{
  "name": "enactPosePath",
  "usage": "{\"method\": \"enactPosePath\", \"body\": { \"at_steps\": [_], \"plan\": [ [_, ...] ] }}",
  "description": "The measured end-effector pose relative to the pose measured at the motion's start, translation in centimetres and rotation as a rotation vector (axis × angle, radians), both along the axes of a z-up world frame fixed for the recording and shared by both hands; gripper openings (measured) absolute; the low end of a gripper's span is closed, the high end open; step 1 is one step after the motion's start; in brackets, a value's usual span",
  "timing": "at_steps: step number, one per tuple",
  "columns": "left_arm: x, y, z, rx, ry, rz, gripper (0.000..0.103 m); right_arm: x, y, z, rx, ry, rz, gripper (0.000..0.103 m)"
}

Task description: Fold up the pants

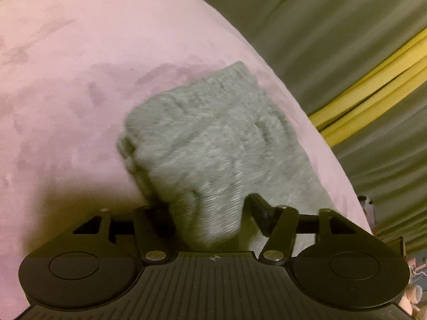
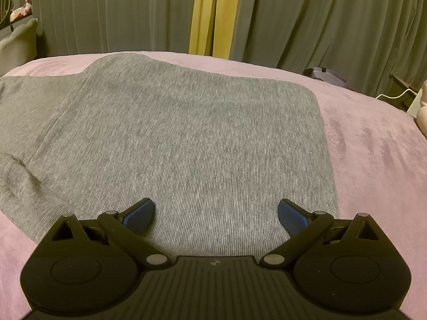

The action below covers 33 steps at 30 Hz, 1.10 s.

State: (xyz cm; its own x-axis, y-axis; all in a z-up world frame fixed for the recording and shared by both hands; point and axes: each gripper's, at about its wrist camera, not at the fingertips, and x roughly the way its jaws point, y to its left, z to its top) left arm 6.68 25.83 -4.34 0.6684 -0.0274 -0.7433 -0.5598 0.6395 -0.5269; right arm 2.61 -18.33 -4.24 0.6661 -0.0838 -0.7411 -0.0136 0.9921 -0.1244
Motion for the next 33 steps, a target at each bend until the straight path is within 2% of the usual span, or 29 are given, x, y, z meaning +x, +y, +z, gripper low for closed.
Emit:
{"method": "enactPosePath", "body": {
  "at_steps": [2,3,6,8,10,16,21,25,26,28,29,30,32,33],
  "plan": [
    [0.3,-0.4,0.2,0.033,0.020,0.013,0.059,0.0,0.0,0.0,0.000,-0.002,0.000,0.099],
    [0.3,-0.7,0.3,0.054,0.025,0.017,0.049,0.1,0.0,0.0,-0.001,-0.003,0.000,0.099],
    [-0.4,-0.8,0.9,0.066,-0.009,0.015,0.033,0.1,0.0,0.0,0.000,-0.002,0.000,0.099],
    [-0.7,-0.7,1.4,0.042,-0.041,0.029,0.029,0.1,0.0,0.0,-0.001,-0.002,0.000,0.099],
    [-1.0,-1.1,2.8,0.056,-0.076,0.035,0.026,0.1,-0.1,0.0,0.003,-0.002,0.000,0.099],
    [-1.0,-4.9,8.3,0.199,-0.200,-0.024,0.024,0.4,-0.6,0.4,0.049,-0.007,-0.013,0.099],
    [-1.5,-11.3,14.3,0.378,-0.357,-0.202,0.024,0.4,-2.0,1.1,0.162,-0.035,-0.052,0.099],
    [-2.3,-19.5,17.8,0.471,-0.500,-0.433,0.025,0.2,-4.2,1.9,0.262,-0.100,-0.147,0.099],
    [-2.4,-21.8,18.1,0.481,-0.516,-0.499,0.028,0.1,-4.8,2.1,0.277,-0.115,-0.177,0.099],
    [-2.3,-26.5,17.6,0.494,-0.510,-0.637,0.050,-0.2,-6.0,2.4,0.301,-0.144,-0.239,0.099],
    [-2.2,-28.4,16.8,0.496,-0.491,-0.704,0.078,-0.3,-6.5,2.6,0.317,-0.154,-0.258,0.099],
    [-2.2,-30.4,15.8,0.505,-0.450,-0.765,0.084,-0.5,-7.1,2.7,0.336,-0.165,-0.281,0.099],
    [-1.8,-33.5,13.2,0.517,-0.324,-0.904,0.084,-0.9,-8.1,2.9,0.374,-0.172,-0.320,0.099],
    [-2.1,-34.3,12.0,0.535,-0.263,-0.928,0.083,-1.1,-8.5,2.9,0.401,-0.173,-0.331,0.099]
  ]
}}
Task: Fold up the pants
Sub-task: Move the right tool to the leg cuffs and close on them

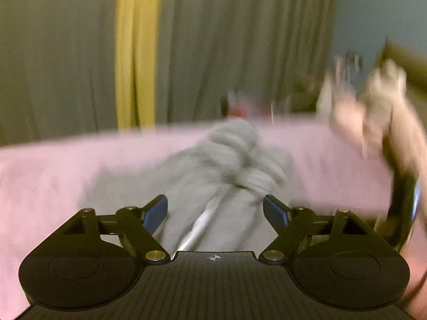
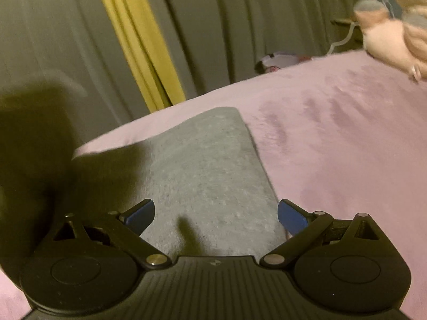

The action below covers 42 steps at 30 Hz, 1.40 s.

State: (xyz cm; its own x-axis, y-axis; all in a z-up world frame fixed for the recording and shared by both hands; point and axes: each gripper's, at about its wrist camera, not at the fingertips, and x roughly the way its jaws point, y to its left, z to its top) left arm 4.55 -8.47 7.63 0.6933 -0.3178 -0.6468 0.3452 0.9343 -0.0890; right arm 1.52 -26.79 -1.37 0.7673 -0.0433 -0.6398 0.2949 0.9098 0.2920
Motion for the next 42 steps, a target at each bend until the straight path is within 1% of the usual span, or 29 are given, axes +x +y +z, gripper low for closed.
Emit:
{"method": "enactPosePath", "body": {
  "at_steps": [2,3,4,5,7,10,12,13,14,15,17,19,20,22,24,25,27,32,33,34,35,37,38,40,42],
  "plan": [
    [-0.2,0.1,-1.8,0.058,0.052,0.030,0.082,-0.3,-0.8,0.0,0.054,-0.015,-0.014,0.099],
    [0.0,1.0,-2.4,0.066,0.081,0.062,0.082,-0.5,-1.1,0.0,0.078,-0.029,-0.015,0.099],
    [-0.1,2.3,-2.6,0.055,0.106,0.108,0.083,-0.6,-1.4,0.0,0.103,-0.044,-0.010,0.099],
    [0.1,4.0,-2.9,0.027,0.133,0.163,0.084,-0.5,-1.5,-0.1,0.125,-0.054,-0.001,0.099],
    [0.5,8.4,-3.0,-0.052,0.188,0.331,0.086,-0.5,-2.0,-0.2,0.177,-0.065,0.030,0.099],
    [0.2,14.5,-3.2,-0.160,0.226,0.573,0.087,-0.5,-2.3,-0.3,0.291,-0.085,0.086,0.099],
    [-0.3,17.7,-3.9,-0.178,0.229,0.729,0.087,-0.1,-2.4,-0.7,0.394,-0.079,0.115,0.099],
    [-0.8,19.1,-4.2,-0.184,0.228,0.788,0.088,0.3,-2.5,-1.2,0.458,-0.049,0.132,0.099],
    [-1.0,19.8,-4.8,-0.194,0.232,0.827,0.088,0.6,-2.5,-1.7,0.507,-0.019,0.145,0.099],
    [-0.7,20.1,-5.3,-0.203,0.249,0.843,0.088,0.8,-2.4,-2.1,0.517,0.007,0.147,0.099],
    [0.2,19.9,-6.2,-0.207,0.289,0.846,0.088,0.9,-1.9,-2.1,0.499,0.027,0.162,0.099],
    [1.2,18.4,-6.4,-0.192,0.293,0.840,0.088,1.0,-1.7,-2.0,0.522,0.038,0.171,0.099],
    [1.4,18.0,-6.3,-0.182,0.290,0.825,0.090,1.0,-1.6,-2.0,0.542,0.039,0.175,0.099],
    [1.1,18.5,-6.4,-0.177,0.292,0.791,0.091,1.3,-1.4,-2.3,0.573,0.061,0.168,0.099],
    [1.9,18.6,-7.4,-0.186,0.305,0.767,0.091,1.6,-0.9,-2.6,0.584,0.092,0.166,0.098],
    [1.8,18.6,-7.5,-0.196,0.310,0.762,0.091,1.4,-0.5,-2.7,0.583,0.098,0.159,0.098],
    [1.6,18.6,-7.5,-0.213,0.319,0.756,0.091,1.6,0.1,-2.9,0.566,0.104,0.132,0.098],
    [1.8,18.8,-8.0,-0.241,0.345,0.757,0.091,2.5,0.6,-3.8,0.629,0.064,-0.008,0.098],
    [1.8,18.9,-8.0,-0.249,0.349,0.759,0.091,2.5,0.8,-3.7,0.621,0.059,-0.015,0.089],
    [1.7,19.0,-8.0,-0.256,0.352,0.762,0.091,2.6,1.0,-3.7,0.607,0.059,-0.021,0.056],
    [1.6,19.1,-8.0,-0.263,0.354,0.763,0.091,2.5,1.1,-3.8,0.617,0.058,-0.018,0.051],
    [1.4,19.3,-8.0,-0.281,0.356,0.765,0.091,2.4,0.9,-4.9,0.714,0.046,-0.039,0.052],
    [1.4,19.3,-8.1,-0.285,0.357,0.766,0.091,2.3,0.6,-5.0,0.731,0.037,-0.046,0.055],
    [1.5,19.2,-8.1,-0.281,0.362,0.761,0.091,2.5,0.0,-5.3,0.787,0.016,-0.054,0.071],
    [1.7,19.0,-8.3,-0.270,0.374,0.750,0.091,3.0,-0.1,-5.6,0.854,-0.021,-0.065,0.082]
  ]
}}
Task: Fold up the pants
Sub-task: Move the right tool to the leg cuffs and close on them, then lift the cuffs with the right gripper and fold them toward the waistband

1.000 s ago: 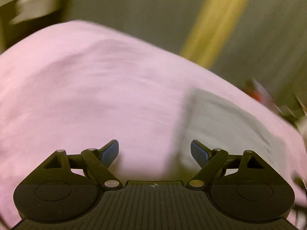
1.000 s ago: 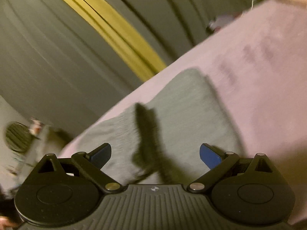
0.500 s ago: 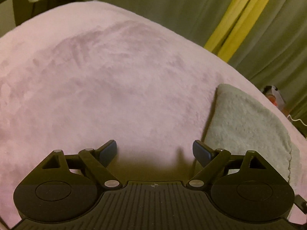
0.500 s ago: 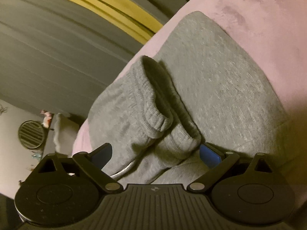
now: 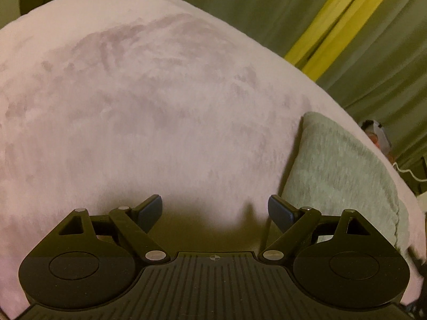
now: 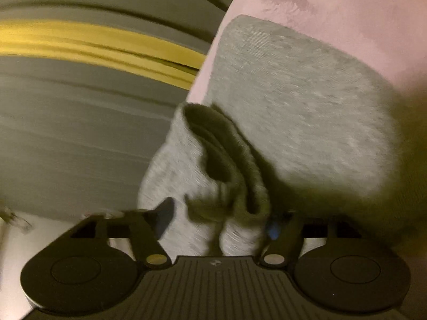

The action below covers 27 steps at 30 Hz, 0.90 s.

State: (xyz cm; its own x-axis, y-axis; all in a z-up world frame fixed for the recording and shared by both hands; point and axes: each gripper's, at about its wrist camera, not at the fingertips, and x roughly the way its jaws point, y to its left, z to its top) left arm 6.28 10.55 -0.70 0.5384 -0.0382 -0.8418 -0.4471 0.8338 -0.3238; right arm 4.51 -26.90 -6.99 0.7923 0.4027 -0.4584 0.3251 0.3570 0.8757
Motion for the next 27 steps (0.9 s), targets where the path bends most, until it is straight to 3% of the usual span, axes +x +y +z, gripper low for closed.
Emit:
{"method": "enactPosePath", "body": {
  "at_steps": [3,4,5,6,9,11,21,27],
  "plan": [
    [0.3,-0.2,-0.3,0.008,0.017,-0.013,0.091,1.2,0.7,-0.2,-0.002,0.000,-0.032,0.084],
    [0.3,-0.3,-0.4,0.009,0.018,-0.015,0.091,1.6,1.2,-0.1,-0.030,0.005,-0.029,0.078],
    [0.2,-0.2,-0.4,0.009,0.020,-0.013,0.091,2.1,1.8,0.1,-0.072,0.015,-0.024,0.069],
    [0.2,-0.2,-0.5,0.007,0.023,-0.008,0.091,2.5,2.4,0.3,-0.125,0.035,-0.013,0.046],
    [0.1,0.3,-0.7,-0.012,0.028,0.015,0.091,3.2,3.6,1.0,-0.189,0.054,0.002,0.045],
    [0.1,0.5,-0.8,-0.022,0.030,0.028,0.091,3.4,4.2,2.3,-0.202,0.017,0.010,0.044],
    [0.1,0.4,-0.9,-0.021,0.038,0.032,0.091,4.5,6.2,12.8,-0.245,-0.328,0.039,0.043],
    [0.4,0.0,-1.0,0.003,0.039,0.001,0.091,2.5,4.2,13.6,-0.325,-0.329,0.006,0.043]
  ]
}}
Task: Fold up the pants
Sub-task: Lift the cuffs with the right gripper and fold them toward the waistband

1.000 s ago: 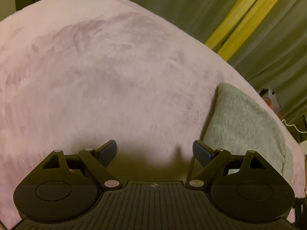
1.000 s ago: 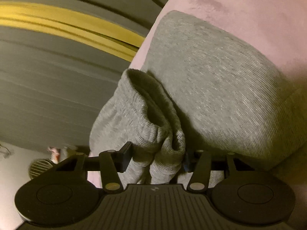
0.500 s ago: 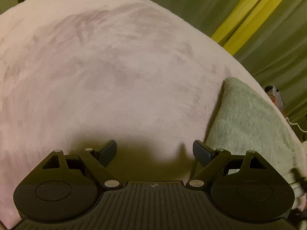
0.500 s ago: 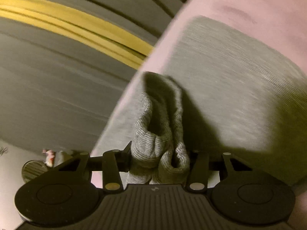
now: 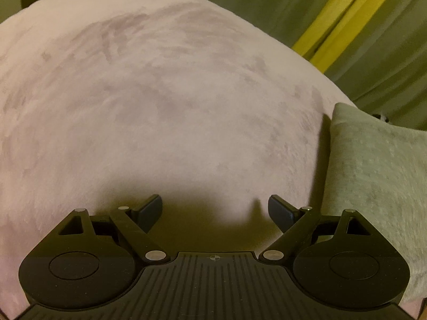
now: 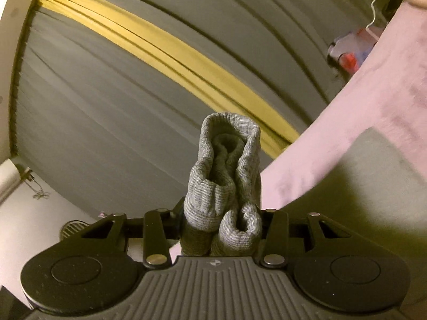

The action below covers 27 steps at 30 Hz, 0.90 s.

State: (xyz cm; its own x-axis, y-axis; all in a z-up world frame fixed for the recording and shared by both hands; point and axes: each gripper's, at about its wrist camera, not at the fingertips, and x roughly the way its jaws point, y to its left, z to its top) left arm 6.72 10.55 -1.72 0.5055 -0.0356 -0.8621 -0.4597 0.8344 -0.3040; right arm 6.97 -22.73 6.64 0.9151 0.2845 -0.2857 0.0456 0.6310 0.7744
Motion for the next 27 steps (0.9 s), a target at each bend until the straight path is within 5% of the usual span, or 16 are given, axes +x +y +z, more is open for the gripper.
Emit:
{"method": "enactPosePath", "body": {
  "at_steps": [9,11,13,16,19,27],
  "plan": [
    [0.6,-0.6,-0.3,0.020,0.003,-0.043,0.091,-3.8,-3.5,-2.0,-0.057,0.059,-0.080,0.044],
    [0.6,-0.8,-0.2,0.021,0.002,-0.053,0.091,-4.1,-4.1,-2.2,-0.180,0.115,-0.094,0.052],
    [0.6,-1.0,-0.1,0.022,-0.006,-0.063,0.091,-4.5,-4.3,-2.2,-0.356,0.200,-0.179,0.073],
    [0.8,-1.6,0.0,0.033,-0.011,-0.094,0.092,-5.8,-5.1,-2.0,-0.423,0.198,-0.252,0.085],
    [0.9,-2.7,0.4,0.062,-0.028,-0.146,0.092,-6.1,-5.6,-2.1,-0.387,0.193,-0.217,0.095],
    [0.4,-5.8,1.5,0.058,-0.140,-0.308,0.096,-2.3,-3.4,-5.8,-0.455,0.293,-0.073,0.099]
  ]
}}
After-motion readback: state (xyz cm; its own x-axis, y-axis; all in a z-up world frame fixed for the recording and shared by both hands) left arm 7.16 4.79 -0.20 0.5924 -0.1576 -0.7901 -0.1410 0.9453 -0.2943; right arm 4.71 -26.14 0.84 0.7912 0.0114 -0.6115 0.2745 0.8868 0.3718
